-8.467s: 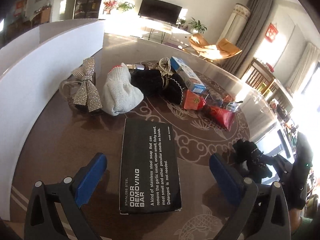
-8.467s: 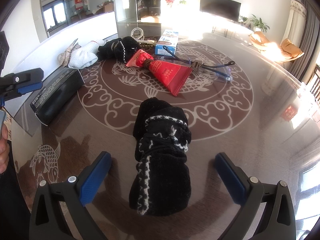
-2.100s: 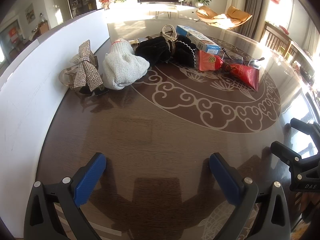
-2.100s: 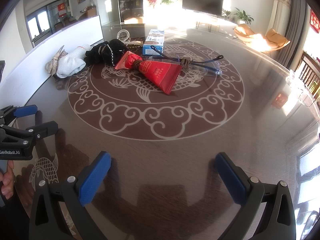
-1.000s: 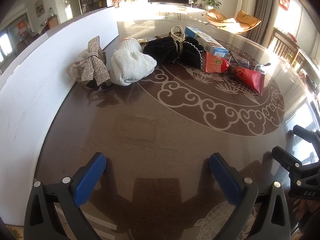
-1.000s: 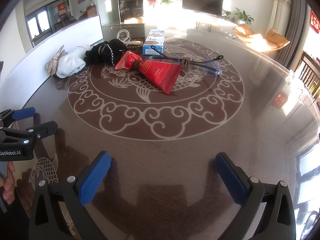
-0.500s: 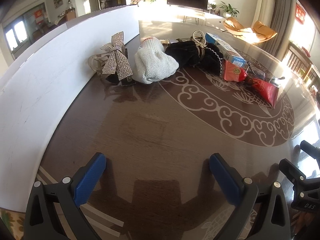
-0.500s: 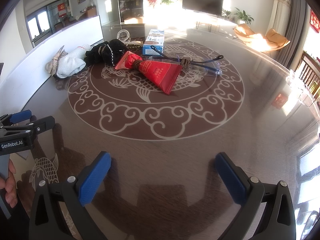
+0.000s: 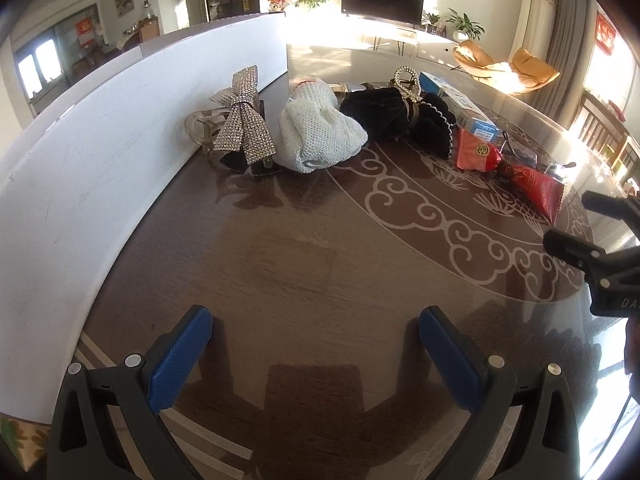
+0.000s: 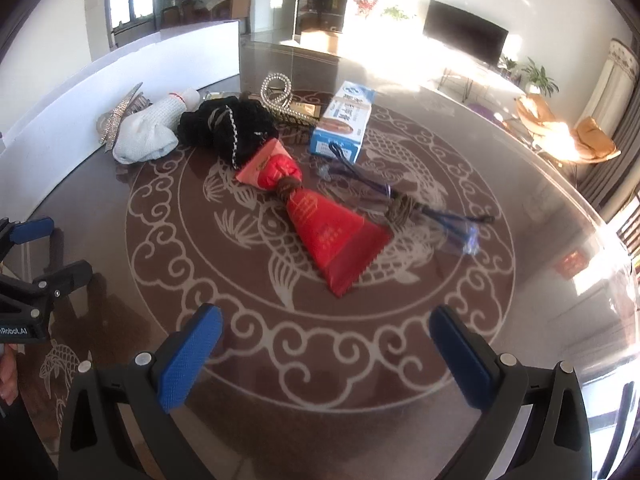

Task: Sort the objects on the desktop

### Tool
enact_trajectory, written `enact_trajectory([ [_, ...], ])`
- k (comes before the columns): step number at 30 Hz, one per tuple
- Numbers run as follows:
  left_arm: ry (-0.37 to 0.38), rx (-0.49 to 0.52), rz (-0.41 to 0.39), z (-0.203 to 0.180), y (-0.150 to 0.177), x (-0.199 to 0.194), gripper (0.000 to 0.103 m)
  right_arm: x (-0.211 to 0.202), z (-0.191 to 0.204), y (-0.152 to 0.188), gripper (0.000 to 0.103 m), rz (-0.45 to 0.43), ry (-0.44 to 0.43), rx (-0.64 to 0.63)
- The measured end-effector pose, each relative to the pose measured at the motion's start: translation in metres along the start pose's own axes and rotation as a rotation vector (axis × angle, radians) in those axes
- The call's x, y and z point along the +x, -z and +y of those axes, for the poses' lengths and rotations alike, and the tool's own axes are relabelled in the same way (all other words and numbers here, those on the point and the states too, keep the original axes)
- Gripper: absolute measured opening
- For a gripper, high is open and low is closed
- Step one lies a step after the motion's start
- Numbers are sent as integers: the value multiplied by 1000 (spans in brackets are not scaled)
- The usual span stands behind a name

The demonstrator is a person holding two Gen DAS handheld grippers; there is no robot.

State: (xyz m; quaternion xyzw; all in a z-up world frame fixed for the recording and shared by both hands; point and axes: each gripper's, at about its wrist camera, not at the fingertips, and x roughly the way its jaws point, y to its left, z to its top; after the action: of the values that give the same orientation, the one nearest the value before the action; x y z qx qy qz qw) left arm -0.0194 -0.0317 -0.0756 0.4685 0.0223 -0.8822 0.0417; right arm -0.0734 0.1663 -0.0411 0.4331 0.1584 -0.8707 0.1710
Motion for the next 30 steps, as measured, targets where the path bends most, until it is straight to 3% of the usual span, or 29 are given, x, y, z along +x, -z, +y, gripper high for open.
enact_trajectory([
  [6,1,2,0,0,0,0,103,37,5,-52,103,40,-18,-46],
  [9,3,4,0,0,-1,0,103,53,8,-65,98,74,-43,-61],
  [11,4,5,0,0,-1,0,103,59,10,-68,70,104,-90,-50],
  [14,3,5,0,0,-1,1,103,53,7,-65,42,105,-142,-7],
  [16,3,4,0,1,0,0,103,47,10,-60,33,98,-141,-11],
  [24,3,4,0,1,0,0,103,5,15,1,32,33,-97,91],
  [30,3,4,0,1,0,0,103,-19,20,38,33,-32,-43,73],
])
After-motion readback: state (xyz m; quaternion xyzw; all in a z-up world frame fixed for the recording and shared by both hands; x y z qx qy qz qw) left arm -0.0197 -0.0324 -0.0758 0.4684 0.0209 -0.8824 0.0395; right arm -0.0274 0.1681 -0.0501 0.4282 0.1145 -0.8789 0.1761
